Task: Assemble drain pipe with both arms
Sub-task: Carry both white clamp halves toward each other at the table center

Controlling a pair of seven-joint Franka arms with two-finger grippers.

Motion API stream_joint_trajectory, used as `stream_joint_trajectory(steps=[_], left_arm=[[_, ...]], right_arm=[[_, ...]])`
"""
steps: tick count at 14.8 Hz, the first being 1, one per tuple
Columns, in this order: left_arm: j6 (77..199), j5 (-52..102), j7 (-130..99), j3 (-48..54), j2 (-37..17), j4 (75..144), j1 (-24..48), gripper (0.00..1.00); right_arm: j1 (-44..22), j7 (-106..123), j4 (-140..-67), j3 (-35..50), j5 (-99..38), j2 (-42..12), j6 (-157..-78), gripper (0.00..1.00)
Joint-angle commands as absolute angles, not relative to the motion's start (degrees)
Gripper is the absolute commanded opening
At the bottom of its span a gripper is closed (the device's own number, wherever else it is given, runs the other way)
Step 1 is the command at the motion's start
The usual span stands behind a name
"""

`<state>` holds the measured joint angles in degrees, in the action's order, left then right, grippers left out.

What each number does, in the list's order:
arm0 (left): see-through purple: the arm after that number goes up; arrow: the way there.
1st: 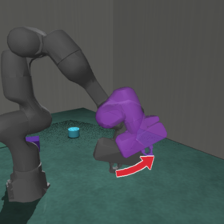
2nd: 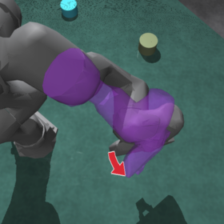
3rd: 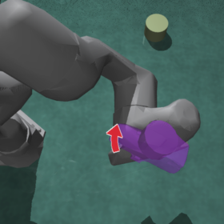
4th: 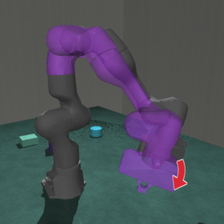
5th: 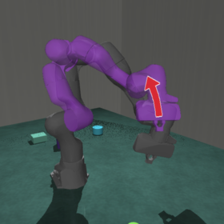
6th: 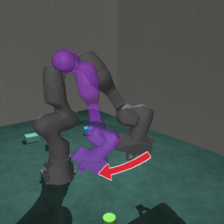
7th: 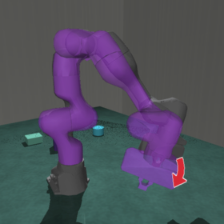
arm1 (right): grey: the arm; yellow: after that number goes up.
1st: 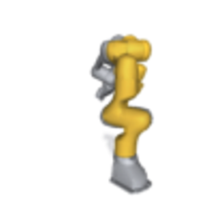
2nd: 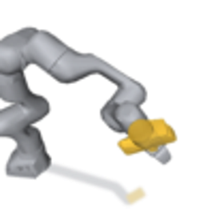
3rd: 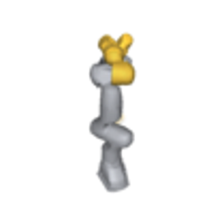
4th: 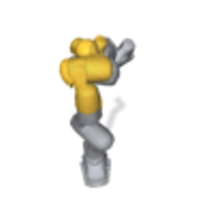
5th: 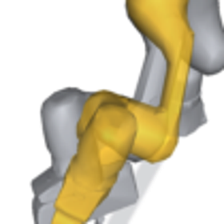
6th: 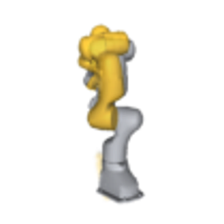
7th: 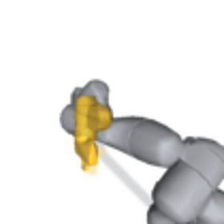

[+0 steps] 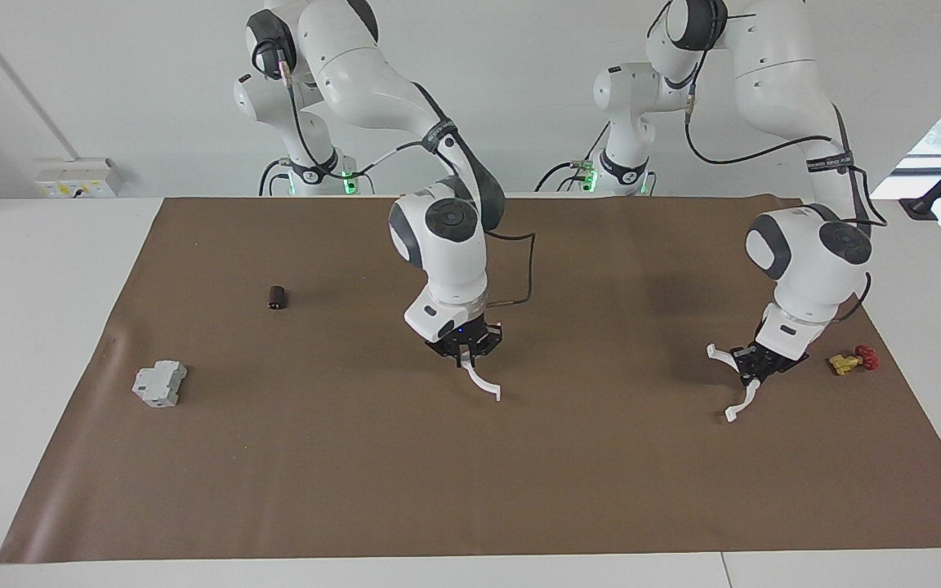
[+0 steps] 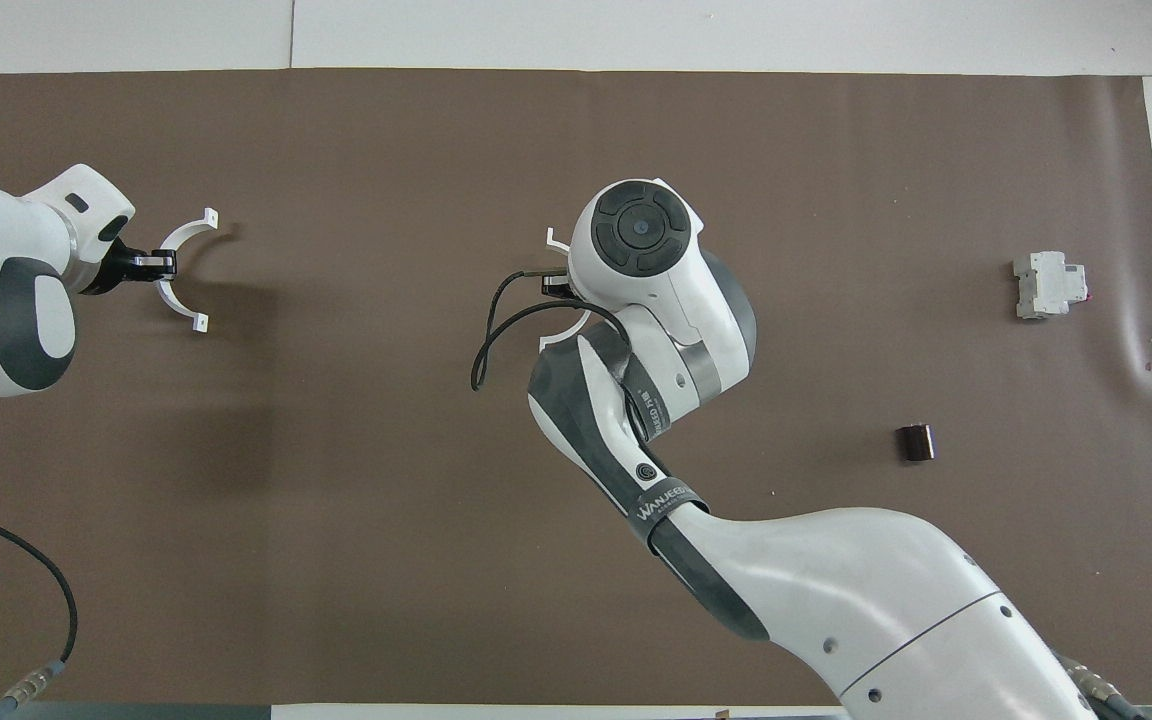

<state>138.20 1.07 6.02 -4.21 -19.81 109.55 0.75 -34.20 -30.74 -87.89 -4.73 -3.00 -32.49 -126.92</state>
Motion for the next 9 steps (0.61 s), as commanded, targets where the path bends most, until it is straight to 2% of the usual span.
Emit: stream_joint_trajectory(steps=[1,5,9], left_arm=[[131.95,0.0,4.05,-4.66,-16.88,107.68,1.4,0.0],[123.77,-0.09,-2.19,-4.66,-16.44,102.14,3.86,0.0],[122.43,-2.44,-8.58,-4.75,-15.73,101.07,8.68,0.0]], right_arm=[[-34.72,-31.46,-91.05,-4.75,-2.2,-32.17,-130.34,0.1],[-35.33,-31.2,-92.64,-4.66,-2.2,-32.26,-132.01,0.1],[-35.24,-26.91,-93.6,-4.66,-2.28,-32.08,-131.92,0.13]])
